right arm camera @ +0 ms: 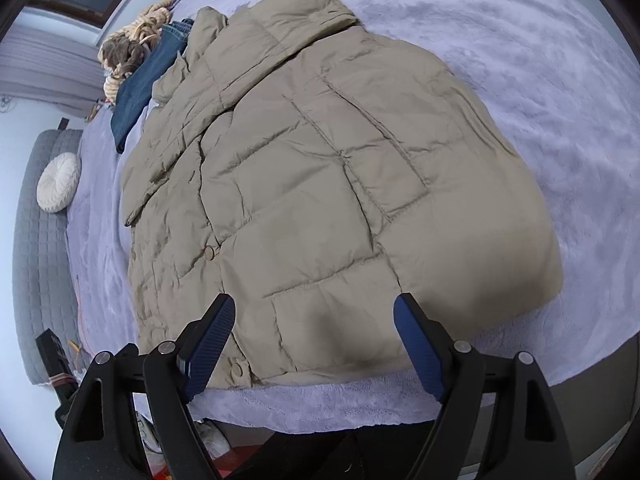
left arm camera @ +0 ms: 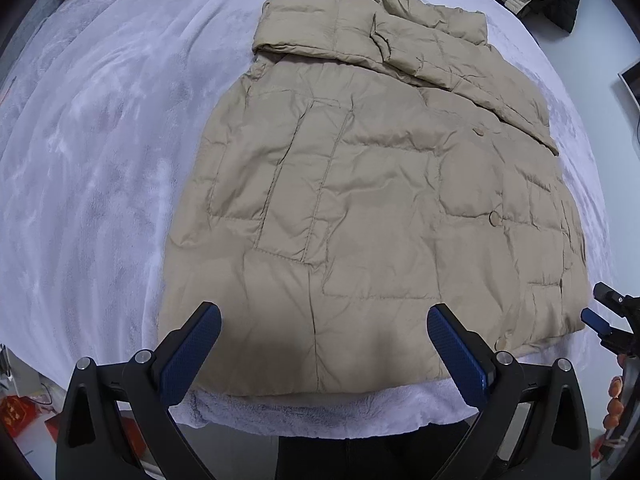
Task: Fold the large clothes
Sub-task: 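Press and smooth the folded jacket with both open tools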
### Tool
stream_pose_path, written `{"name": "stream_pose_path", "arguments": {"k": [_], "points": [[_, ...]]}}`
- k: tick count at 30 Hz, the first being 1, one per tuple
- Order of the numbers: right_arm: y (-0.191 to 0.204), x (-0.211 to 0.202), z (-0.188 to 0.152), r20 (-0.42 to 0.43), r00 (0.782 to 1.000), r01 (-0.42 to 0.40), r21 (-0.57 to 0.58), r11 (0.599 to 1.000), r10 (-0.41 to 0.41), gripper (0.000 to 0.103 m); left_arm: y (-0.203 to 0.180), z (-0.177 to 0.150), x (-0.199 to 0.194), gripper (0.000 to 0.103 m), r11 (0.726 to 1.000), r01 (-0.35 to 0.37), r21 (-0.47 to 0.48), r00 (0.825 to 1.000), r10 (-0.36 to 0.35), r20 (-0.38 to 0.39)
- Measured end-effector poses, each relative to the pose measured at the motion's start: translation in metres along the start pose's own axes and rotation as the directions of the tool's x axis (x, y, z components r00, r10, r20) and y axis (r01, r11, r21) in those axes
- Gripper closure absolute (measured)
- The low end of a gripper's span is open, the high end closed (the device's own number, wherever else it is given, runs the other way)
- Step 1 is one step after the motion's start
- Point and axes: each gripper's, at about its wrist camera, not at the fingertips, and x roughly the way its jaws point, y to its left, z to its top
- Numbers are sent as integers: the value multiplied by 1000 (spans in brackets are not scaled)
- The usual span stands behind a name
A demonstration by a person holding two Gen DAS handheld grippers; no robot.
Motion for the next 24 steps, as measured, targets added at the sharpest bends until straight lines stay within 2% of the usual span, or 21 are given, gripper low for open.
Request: {"name": "stream_pose_path", "arguments": {"k": [4,9,12,17,24], "points": [[-8,-3,-13,-8,1000,9,39,999,-8,19,10,-11,-4,0,999,33,-20,999,-33,-6],[-21,3,-20,-36,999,26,79,996,-23,19,26,-23,-6,0,994,62,-89,998,-63,-10],[-31,7,-22,-54,998,22,99,995,-17,19,30,-31,0,0,990,54,-128,998,-57,-24],[-57,18,-23,-90,996,14,154,988,0,19,31,-43,12,0,974,91,-207,994,-102,-45],[-103,30,-23,-61,996,-45,325,945,68,19,30,-56,25,0,956,115,-269,989,-135,-59]]}}
